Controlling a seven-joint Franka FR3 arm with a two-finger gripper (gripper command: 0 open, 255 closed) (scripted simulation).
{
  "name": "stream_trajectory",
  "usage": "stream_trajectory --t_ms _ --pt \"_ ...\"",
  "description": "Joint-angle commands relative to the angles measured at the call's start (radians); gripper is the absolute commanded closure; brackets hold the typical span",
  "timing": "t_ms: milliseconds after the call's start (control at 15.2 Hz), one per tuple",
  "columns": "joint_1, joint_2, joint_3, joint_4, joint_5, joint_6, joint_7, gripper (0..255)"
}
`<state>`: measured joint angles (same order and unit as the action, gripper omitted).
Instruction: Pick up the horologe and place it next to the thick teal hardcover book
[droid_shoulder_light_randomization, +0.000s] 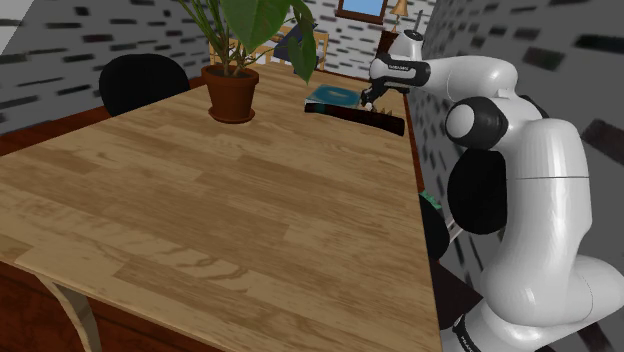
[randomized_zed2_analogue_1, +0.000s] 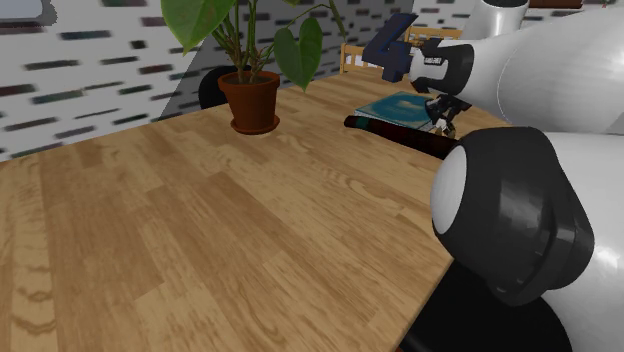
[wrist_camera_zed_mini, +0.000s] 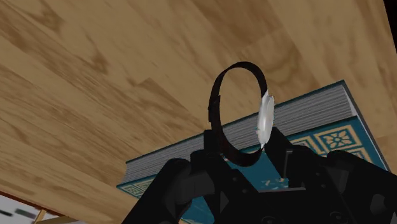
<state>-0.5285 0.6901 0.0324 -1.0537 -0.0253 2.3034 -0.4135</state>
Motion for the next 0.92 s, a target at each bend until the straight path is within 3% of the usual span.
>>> stream_trajectory --t_ms 0,264,792,858 --pt "0.0 -0.005 0.0 -0.037 -0.001 0.032 0.001 255" --pt "0.0 -0.002 -0.001 -0.096 -0.001 0.094 0.002 255" --pt "0.0 -0.002 -0.001 -0.096 -0.001 0.094 0.002 255" --pt "0.0 -0.002 -0.001 -0.096 -0.001 0.094 0.002 0"
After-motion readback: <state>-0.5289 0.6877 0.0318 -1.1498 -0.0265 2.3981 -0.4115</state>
